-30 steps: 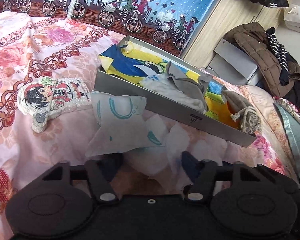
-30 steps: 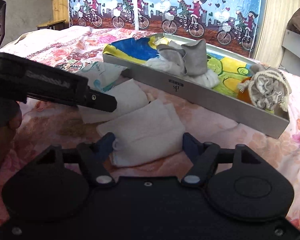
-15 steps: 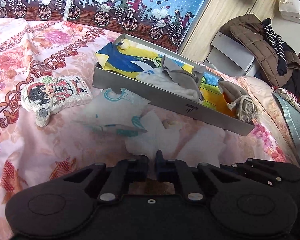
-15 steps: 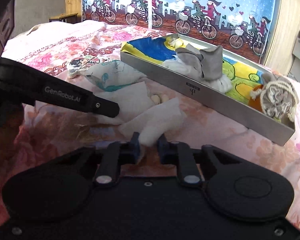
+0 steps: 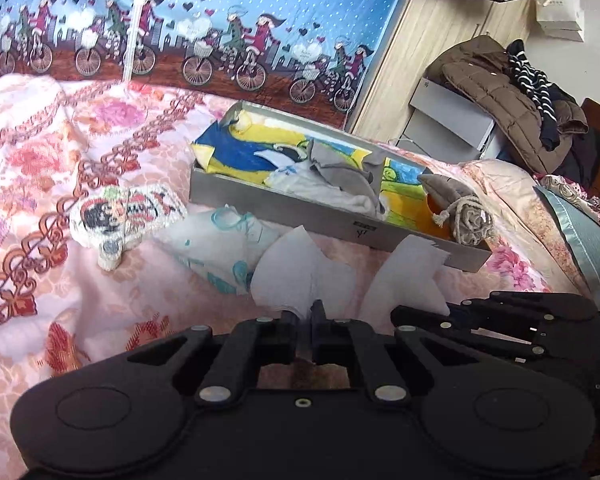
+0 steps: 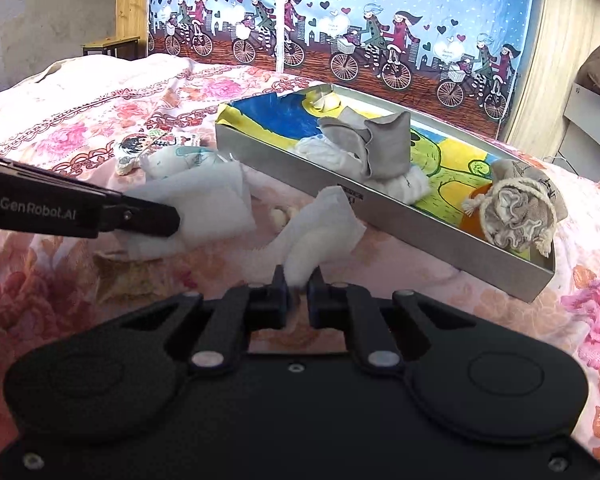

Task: Organize soft objects

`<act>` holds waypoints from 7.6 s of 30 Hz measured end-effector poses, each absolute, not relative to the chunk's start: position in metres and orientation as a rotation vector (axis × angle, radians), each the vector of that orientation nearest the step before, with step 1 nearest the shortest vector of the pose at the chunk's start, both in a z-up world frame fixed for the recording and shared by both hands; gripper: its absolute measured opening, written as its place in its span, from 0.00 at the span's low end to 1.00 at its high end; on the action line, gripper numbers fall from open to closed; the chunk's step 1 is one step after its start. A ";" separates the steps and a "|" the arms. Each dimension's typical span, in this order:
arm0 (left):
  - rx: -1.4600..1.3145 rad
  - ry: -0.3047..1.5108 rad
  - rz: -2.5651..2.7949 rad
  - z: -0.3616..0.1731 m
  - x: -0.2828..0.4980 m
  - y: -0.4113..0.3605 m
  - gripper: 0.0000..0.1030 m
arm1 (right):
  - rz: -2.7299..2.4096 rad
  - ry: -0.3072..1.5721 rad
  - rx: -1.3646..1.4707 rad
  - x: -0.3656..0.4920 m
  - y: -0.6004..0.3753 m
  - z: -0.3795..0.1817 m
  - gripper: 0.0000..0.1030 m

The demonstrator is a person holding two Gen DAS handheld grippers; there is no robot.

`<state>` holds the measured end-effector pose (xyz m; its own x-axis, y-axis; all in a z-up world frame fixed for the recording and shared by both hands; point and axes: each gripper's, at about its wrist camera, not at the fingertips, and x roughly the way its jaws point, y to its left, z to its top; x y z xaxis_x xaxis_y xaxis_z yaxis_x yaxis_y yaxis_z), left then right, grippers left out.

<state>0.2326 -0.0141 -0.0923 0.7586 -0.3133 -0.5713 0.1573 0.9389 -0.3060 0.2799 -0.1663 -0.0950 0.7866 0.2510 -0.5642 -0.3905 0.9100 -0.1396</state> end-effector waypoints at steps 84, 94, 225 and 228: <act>-0.168 0.352 0.012 0.010 0.266 -0.035 0.99 | -0.013 0.239 -0.226 0.265 -0.215 0.005 1.00; -0.146 0.282 0.024 0.020 0.145 -0.013 0.99 | 0.018 0.142 -0.064 0.150 -0.219 -0.003 1.00; -0.063 0.531 0.071 -0.024 0.054 -0.008 0.99 | -0.028 0.400 -0.062 0.091 -0.207 -0.036 1.00; -0.060 0.537 0.066 -0.025 0.058 -0.009 0.99 | -0.026 0.413 -0.064 0.092 -0.206 -0.036 1.00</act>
